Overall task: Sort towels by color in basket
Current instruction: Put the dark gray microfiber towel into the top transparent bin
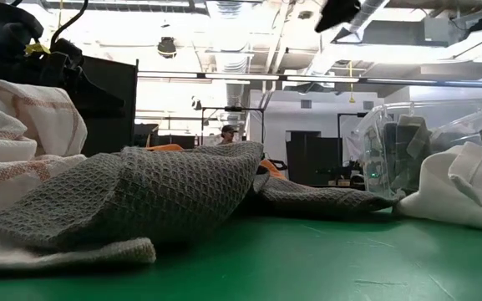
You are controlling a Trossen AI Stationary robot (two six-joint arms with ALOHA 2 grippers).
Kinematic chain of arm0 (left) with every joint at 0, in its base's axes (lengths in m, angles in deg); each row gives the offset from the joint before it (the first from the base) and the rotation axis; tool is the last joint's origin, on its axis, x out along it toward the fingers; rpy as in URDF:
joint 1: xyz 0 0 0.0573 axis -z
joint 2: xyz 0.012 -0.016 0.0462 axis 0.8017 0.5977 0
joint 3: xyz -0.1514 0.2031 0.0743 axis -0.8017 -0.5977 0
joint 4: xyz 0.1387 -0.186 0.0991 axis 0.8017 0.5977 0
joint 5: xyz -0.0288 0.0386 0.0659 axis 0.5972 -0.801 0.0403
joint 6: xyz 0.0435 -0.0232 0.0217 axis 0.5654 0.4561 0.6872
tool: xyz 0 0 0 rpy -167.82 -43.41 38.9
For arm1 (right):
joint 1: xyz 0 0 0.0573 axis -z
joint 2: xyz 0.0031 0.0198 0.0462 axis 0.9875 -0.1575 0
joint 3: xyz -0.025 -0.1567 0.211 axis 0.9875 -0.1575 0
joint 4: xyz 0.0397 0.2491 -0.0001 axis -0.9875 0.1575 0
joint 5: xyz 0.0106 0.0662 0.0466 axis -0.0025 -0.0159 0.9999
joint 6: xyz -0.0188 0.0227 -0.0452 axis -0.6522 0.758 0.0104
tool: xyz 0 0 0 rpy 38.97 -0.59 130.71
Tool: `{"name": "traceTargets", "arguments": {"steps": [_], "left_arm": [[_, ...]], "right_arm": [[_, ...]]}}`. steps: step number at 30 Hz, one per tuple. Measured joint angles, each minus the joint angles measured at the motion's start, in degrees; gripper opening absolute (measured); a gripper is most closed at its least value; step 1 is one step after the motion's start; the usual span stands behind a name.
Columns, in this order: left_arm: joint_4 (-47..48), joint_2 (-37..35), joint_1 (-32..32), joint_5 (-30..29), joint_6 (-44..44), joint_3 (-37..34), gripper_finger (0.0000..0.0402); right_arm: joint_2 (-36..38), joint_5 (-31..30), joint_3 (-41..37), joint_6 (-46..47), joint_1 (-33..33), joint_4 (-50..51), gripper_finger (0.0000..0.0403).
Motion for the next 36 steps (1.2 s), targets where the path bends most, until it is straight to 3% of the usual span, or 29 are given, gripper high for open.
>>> {"name": "traceTargets", "arguments": {"steps": [7,15,20,31,36], "left_arm": [[0.0,0.02,0.0,0.0,0.01,0.02,0.0245],[-2.68,0.02,0.0,0.0,-0.16,-0.11,0.0245],[-4.22,0.02,0.0,-0.26,-6.26,-0.18,0.0245],[-7.44,0.0,0.0,-0.3,-6.88,-0.16,0.0245],[-8.05,0.0,0.0,-0.41,-7.09,-0.16,0.0245]], "right_arm": [[-12.13,0.02,0.0,-1.29,-5.97,-10.6,0.0244],[-24.73,0.04,0.0,-2.1,-5.75,-19.18,0.0244],[-30.93,0.27,0.0,-2.22,-5.33,-25.87,0.0244],[-41.0,0.57,0.12,-1.06,-2.63,-27.06,0.0244],[-43.11,1.41,0.31,-0.67,-2.82,-27.0,0.0206]]}}
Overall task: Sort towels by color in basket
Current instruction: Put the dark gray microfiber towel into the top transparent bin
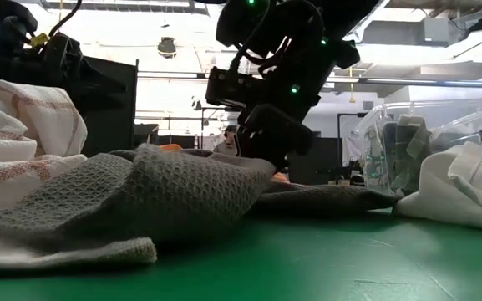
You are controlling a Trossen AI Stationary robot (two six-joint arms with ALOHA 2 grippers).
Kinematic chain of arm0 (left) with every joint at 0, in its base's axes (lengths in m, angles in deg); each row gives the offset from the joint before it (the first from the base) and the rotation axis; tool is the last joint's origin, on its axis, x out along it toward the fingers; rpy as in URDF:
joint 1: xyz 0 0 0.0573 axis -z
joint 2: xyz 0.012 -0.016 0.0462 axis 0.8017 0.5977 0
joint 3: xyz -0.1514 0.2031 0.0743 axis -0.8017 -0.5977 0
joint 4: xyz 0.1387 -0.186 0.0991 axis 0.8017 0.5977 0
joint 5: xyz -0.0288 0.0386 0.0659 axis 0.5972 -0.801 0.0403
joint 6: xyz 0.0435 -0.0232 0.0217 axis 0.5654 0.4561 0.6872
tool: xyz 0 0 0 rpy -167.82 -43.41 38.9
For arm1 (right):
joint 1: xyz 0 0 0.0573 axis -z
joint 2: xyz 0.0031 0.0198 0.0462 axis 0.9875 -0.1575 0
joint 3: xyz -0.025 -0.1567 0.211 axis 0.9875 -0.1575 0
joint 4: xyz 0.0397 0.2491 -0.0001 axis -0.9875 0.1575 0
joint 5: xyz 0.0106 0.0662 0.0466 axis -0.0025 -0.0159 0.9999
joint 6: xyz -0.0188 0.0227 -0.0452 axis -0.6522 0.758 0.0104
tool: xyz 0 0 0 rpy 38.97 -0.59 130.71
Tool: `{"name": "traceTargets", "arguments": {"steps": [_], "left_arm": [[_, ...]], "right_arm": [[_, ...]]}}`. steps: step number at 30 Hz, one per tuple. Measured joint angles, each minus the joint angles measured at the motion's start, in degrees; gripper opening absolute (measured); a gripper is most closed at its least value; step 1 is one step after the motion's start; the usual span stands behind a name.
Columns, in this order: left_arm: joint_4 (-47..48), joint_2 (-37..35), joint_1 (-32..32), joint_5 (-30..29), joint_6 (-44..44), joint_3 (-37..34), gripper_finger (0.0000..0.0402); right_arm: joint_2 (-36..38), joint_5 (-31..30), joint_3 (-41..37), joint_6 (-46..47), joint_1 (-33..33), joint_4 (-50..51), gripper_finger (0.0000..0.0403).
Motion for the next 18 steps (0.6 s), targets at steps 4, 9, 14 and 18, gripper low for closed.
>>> {"name": "traceTargets", "arguments": {"steps": [4,9,14,18], "left_arm": [[-0.15,-0.01,0.0,0.0,-0.02,0.04,0.0245],[-0.69,0.0,0.0,0.0,-0.02,0.09,0.0245],[-2.03,-0.02,0.0,0.0,-0.82,0.13,0.0245],[-1.43,-0.02,0.0,0.0,-1.18,0.13,0.0245]], "right_arm": [[-0.15,-0.47,-0.02,-0.61,-0.99,0.61,0.0123],[1.85,-0.85,-0.16,-2.11,-2.35,1.59,0.0029],[7.01,-4.74,-0.68,-3.15,-5.01,4.82,0.0029],[14.98,-12.82,-0.46,-3.67,-7.37,6.61,0.0029]]}}
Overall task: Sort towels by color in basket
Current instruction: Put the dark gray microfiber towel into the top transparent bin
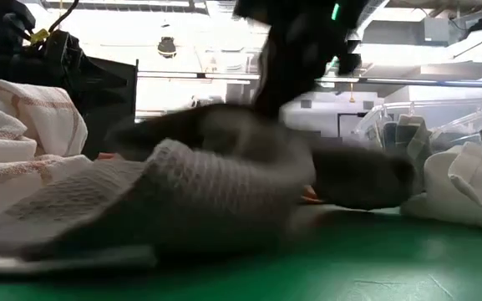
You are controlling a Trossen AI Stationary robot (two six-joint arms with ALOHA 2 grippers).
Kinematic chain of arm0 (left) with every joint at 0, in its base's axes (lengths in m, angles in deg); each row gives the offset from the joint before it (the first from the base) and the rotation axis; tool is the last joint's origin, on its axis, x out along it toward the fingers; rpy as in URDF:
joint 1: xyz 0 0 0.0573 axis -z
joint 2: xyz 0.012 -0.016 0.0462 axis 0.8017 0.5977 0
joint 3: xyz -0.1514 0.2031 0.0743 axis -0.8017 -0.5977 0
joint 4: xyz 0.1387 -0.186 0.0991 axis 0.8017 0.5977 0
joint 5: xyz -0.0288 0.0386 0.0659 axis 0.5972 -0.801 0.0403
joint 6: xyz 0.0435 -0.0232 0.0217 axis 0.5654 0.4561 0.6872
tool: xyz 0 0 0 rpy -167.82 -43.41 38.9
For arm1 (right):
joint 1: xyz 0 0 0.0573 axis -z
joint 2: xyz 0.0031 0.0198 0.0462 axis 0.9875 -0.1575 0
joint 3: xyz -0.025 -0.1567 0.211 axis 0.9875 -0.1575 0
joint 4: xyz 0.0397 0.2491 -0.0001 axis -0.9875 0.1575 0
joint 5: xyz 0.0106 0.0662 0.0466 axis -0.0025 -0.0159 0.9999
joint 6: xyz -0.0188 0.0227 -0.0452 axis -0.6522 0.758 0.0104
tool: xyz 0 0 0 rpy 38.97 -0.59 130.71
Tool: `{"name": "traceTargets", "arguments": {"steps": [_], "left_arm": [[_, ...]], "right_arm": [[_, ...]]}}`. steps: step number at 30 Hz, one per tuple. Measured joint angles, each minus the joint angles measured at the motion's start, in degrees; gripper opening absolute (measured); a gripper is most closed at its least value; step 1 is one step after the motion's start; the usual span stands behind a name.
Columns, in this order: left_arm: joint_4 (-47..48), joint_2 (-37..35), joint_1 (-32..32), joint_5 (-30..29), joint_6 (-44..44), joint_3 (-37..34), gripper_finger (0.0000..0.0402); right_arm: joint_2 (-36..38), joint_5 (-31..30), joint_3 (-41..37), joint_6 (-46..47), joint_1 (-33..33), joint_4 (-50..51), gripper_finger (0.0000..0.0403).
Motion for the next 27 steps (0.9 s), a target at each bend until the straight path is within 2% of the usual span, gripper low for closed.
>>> {"name": "traceTargets", "arguments": {"steps": [11,18,24,27], "left_arm": [[0.1,0.02,0.0,0.0,-0.71,0.02,0.0245],[0.31,0.02,0.0,0.01,-1.09,0.02,0.0245],[1.25,0.02,0.0,0.02,-1.4,0.02,0.0245],[1.96,0.04,0.0,0.01,-1.4,0.02,0.0245]], "right_arm": [[20.54,-20.38,0.02,-1.22,-4.23,5.68,0.0029],[29.98,-40.03,0.04,-4.63,-6.36,6.33,0.0029],[35.09,-57.51,0.11,-9.72,-6.92,6.33,0.0029],[36.99,-64.03,0.11,-13.47,-6.92,5.16,0.0029]]}}
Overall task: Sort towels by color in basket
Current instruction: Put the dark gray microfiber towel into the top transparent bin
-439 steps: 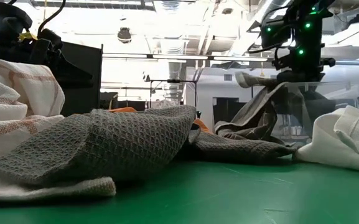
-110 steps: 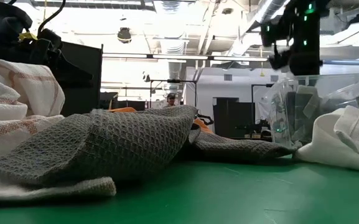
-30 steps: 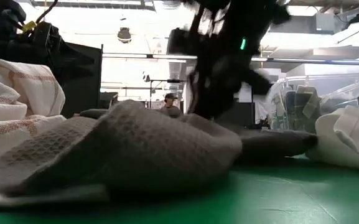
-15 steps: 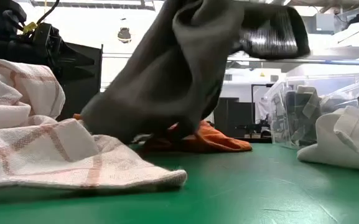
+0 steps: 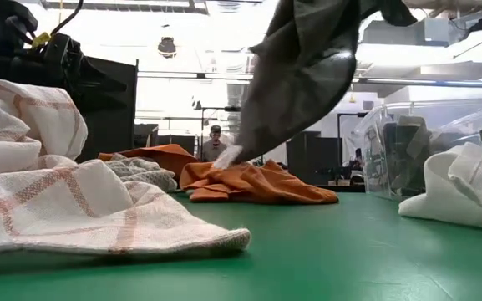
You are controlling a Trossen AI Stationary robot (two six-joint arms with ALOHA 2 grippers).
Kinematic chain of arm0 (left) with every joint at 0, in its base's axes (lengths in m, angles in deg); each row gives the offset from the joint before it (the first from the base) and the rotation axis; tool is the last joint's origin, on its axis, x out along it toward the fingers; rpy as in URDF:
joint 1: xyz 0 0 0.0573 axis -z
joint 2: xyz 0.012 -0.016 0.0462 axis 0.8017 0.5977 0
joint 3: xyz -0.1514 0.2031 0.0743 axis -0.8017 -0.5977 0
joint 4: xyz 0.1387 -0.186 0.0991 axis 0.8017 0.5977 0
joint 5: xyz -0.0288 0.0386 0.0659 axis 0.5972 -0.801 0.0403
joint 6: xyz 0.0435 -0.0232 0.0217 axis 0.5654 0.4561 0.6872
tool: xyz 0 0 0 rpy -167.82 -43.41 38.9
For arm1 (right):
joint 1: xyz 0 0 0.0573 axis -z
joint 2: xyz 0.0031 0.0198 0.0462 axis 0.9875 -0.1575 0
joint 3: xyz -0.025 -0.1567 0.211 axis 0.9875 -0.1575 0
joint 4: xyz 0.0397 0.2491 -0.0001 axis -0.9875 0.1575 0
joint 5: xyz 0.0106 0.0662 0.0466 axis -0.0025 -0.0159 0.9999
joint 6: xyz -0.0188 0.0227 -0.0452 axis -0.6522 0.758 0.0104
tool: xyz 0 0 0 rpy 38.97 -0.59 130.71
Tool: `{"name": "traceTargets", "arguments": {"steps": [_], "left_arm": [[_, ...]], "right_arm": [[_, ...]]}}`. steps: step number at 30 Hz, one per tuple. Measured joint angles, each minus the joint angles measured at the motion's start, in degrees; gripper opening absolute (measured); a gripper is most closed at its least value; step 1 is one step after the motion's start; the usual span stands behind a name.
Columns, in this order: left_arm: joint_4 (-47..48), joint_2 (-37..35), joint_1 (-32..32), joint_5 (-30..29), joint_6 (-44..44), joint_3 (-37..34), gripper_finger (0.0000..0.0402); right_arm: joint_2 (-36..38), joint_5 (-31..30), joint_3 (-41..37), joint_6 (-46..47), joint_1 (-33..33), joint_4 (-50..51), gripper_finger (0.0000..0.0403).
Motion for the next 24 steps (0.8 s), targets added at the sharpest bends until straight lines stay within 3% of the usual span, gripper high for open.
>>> {"name": "traceTargets", "arguments": {"steps": [3,16,24], "left_arm": [[0.18,0.0,0.0,0.01,0.0,0.0,0.0245],[1.65,-0.01,0.0,-0.01,-0.42,0.0,0.0245],[3.26,0.0,0.0,-0.01,-0.9,0.0,0.0245]], "right_arm": [[1.73,-5.22,0.0,-4.5,0.02,-1.95,0.0029],[10.79,-5.63,0.02,-18.2,2.75,-8.49,0.0029],[14.38,-5.6,-0.33,-19.29,2.23,-5.95,0.0029]]}}
